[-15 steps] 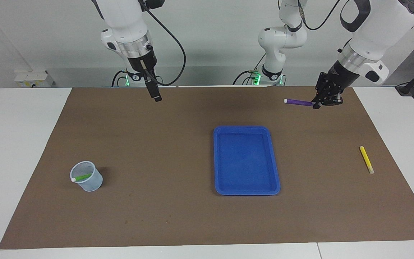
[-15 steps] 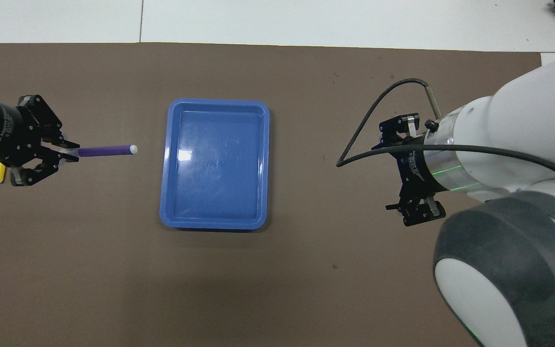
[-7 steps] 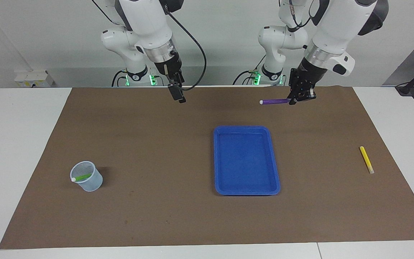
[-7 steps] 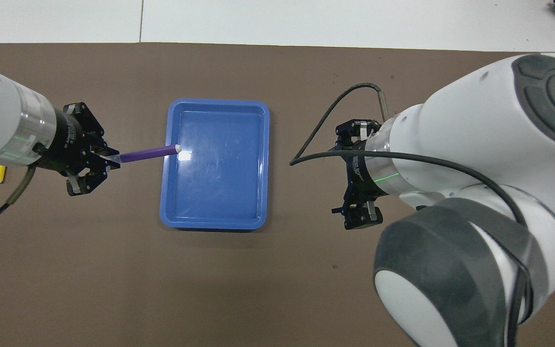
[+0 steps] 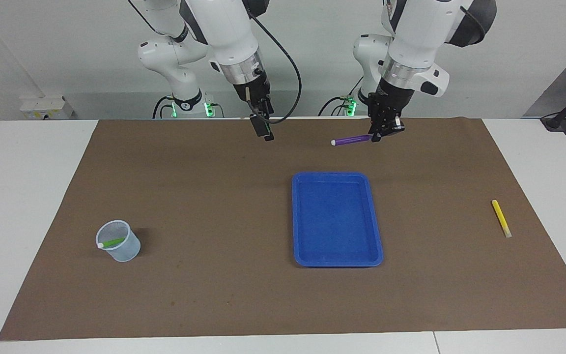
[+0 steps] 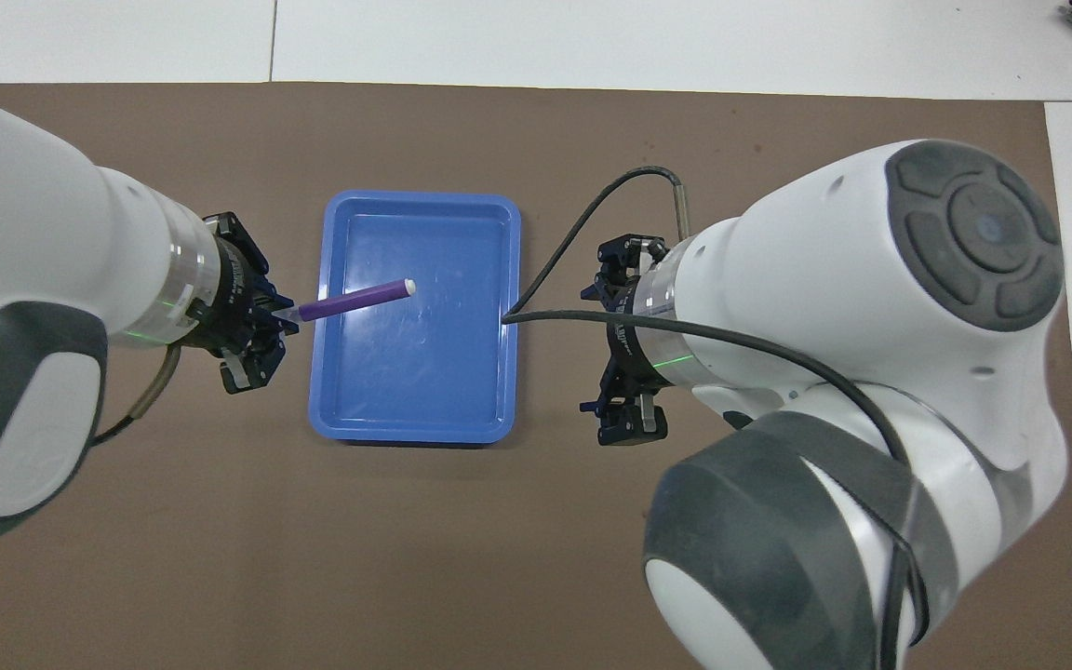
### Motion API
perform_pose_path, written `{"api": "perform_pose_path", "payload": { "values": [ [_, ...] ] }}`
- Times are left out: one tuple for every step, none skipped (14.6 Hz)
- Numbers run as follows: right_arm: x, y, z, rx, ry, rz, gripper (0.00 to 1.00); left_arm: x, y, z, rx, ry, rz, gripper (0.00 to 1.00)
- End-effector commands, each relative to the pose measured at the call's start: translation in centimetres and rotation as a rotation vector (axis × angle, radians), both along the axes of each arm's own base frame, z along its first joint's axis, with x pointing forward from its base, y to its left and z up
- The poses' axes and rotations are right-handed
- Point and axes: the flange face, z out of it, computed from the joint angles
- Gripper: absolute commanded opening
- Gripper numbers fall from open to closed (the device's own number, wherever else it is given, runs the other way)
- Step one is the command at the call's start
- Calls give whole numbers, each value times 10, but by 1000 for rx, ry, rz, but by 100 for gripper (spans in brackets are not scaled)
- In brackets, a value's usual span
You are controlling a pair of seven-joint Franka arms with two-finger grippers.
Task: Transfer and insert pens with both arms
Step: 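Carry the purple pen over the tray toward the right gripper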
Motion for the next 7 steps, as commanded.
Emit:
{"api": "perform_pose_path", "payload": {
  "values": [
    [5,30,-1,23,9,21,100,-24,-18,0,56,-51,7,0],
    [8,35,-5,25,9,24,100,-28,-25,0,75,-59,1,0],
    [14,40,-6,28,3,28,100,-31,-27,-1,79,-56,-2,0],
    [20,43,-3,32,-8,31,100,-34,-32,-2,82,-55,-10,0],
    [25,46,-3,24,-22,36,100,-35,-35,-2,81,-55,-11,0],
    [31,49,-3,26,-32,39,100,-38,-41,-1,79,-57,-13,0],
    [34,53,-2,32,-38,40,100,-40,-43,0,78,-59,-16,0]
  ]
}}
